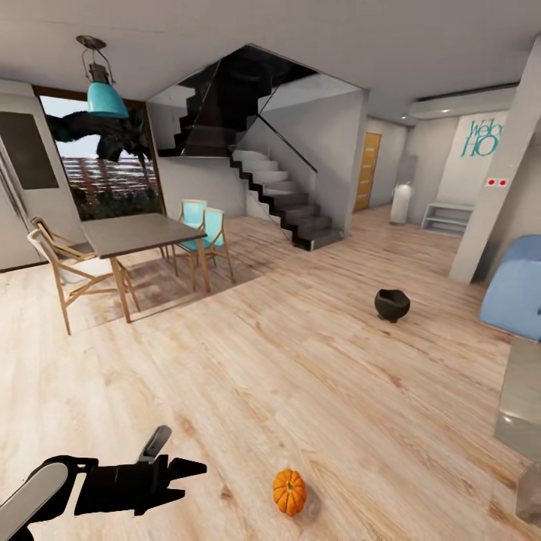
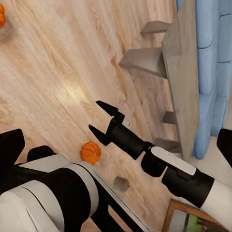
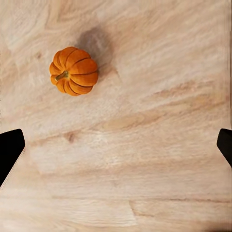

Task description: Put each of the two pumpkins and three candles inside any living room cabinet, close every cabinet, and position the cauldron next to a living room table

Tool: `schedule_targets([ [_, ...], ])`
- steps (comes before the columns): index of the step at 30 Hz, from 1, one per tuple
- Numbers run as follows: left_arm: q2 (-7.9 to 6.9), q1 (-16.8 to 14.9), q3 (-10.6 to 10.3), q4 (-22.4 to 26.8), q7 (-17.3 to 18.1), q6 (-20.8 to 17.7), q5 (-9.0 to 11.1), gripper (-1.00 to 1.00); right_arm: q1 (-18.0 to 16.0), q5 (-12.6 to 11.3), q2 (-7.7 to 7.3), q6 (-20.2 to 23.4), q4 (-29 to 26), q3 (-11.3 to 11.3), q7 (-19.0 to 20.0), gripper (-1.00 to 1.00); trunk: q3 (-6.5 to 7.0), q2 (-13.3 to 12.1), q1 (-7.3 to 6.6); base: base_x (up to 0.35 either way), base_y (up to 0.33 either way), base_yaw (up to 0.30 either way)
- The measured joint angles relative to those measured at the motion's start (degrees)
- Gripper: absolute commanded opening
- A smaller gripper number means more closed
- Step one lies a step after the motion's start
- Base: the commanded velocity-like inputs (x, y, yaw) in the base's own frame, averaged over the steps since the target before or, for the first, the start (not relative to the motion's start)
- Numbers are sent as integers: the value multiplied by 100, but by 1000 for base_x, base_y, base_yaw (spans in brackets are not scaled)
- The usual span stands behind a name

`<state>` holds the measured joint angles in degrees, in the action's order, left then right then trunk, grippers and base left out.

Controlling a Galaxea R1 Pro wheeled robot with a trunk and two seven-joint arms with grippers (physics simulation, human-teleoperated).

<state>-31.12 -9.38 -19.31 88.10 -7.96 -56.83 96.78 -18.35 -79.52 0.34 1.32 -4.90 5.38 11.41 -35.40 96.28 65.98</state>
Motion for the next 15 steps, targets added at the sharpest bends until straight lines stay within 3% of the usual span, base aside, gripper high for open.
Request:
schedule_targets([
  [15,-2,0,1,0,0,0,-8,100,0,-3,-2,0,0,-1,7,100,0,0,0,-1,0,-229],
])
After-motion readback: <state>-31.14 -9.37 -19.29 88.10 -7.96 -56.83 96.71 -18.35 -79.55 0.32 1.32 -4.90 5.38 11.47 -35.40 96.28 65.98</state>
